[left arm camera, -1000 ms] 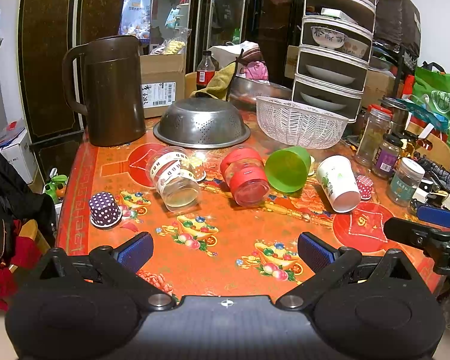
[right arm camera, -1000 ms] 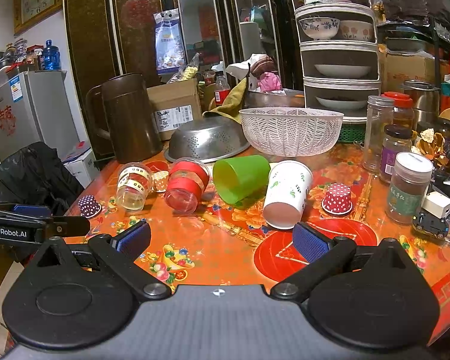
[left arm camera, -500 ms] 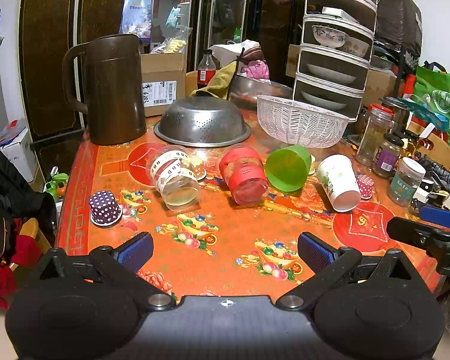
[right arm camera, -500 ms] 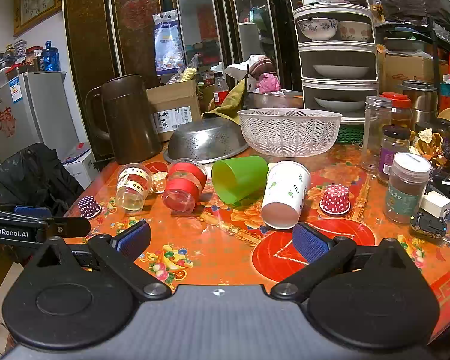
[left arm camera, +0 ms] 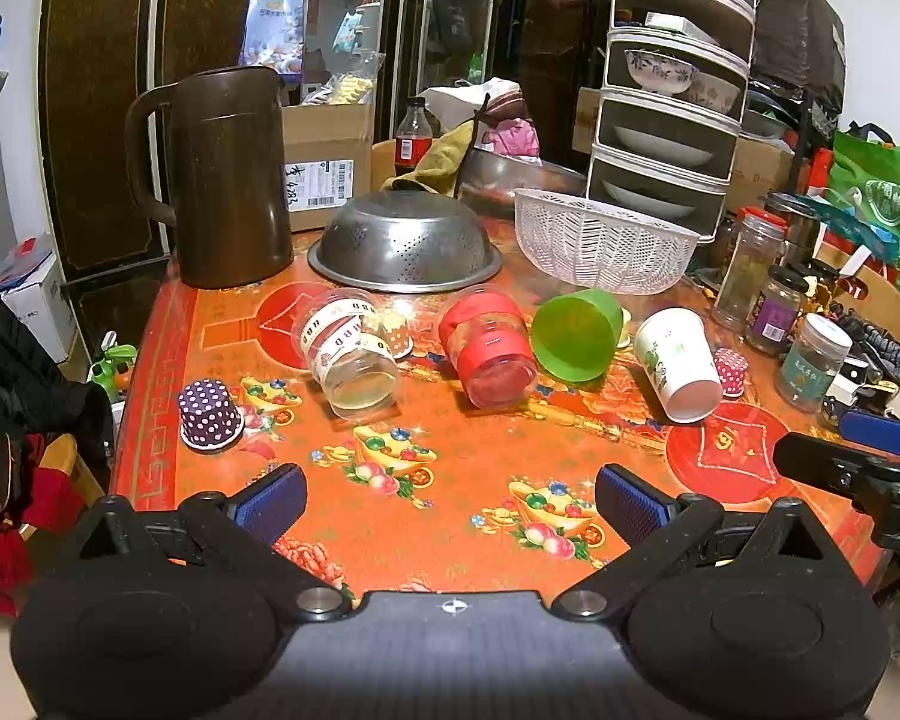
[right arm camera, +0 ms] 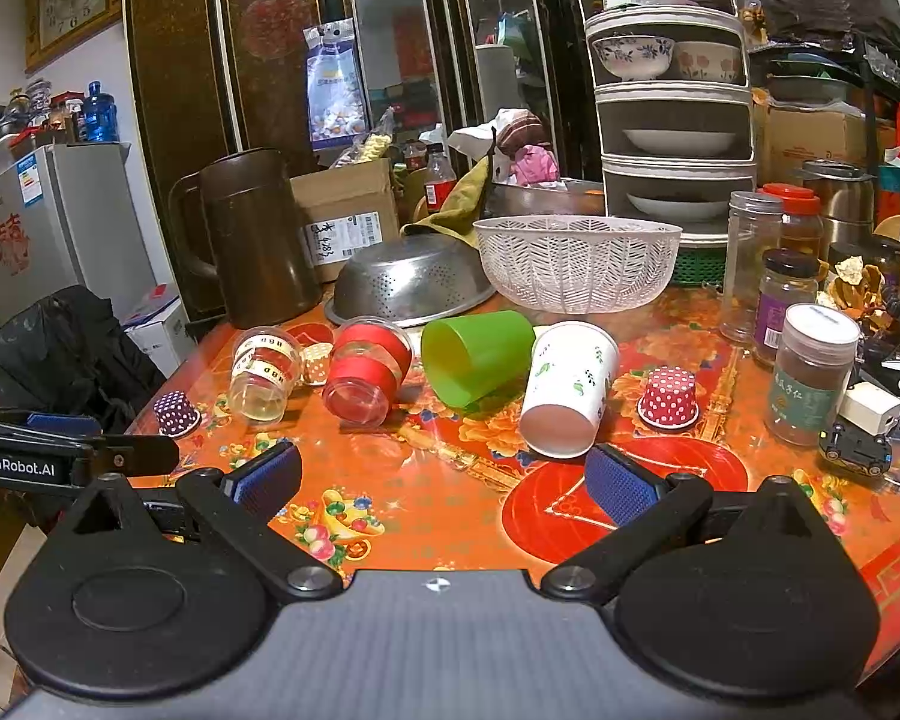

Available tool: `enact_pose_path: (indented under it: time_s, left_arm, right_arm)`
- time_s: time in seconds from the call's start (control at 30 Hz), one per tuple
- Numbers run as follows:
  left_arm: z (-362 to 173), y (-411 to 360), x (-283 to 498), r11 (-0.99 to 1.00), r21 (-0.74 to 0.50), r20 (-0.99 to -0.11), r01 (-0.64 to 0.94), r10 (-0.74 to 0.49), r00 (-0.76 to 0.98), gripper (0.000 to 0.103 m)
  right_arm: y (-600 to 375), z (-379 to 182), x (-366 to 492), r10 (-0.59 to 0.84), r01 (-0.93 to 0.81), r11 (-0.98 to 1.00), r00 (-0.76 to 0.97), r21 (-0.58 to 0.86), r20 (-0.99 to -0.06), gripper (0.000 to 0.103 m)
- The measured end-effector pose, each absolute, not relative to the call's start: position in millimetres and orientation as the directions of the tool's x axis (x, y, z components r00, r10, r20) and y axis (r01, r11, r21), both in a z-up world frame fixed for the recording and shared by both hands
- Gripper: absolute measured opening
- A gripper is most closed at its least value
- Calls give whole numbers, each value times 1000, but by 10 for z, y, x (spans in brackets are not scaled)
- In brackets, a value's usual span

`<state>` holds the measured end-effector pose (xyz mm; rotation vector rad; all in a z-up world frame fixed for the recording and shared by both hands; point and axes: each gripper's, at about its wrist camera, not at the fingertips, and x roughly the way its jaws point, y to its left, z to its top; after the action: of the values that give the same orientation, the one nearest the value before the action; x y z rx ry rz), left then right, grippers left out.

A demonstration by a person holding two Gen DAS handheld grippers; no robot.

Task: Flip cup upright

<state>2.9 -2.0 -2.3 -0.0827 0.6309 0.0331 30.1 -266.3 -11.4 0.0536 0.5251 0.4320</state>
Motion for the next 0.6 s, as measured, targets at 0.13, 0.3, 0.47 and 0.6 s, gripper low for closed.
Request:
enact_pose_path:
  time_s: [0.13,0.3,0.47,0.6]
  left_arm:
    - [-35,-24,39,996,-62,-592,-60,11,806,103]
    - [-33,-24,40,996,-62,-592,-63,14,806,103]
    - [-25,-20,40,996,-62,-593,-65,16,805,103]
    - [-23,-16,37,996,-64,-593,-65,15,805,103]
  right_arm:
    - [-2661,-116,302,413,-386,909,778,159,-474,102]
    - [-2667,-116,302,413,-386,909,777,160,-474,102]
    - [-2670,-116,307,410,-383,910,777,159,-477,102]
    - [-2654,-127,312,409,-382,911,776,159,-480,102]
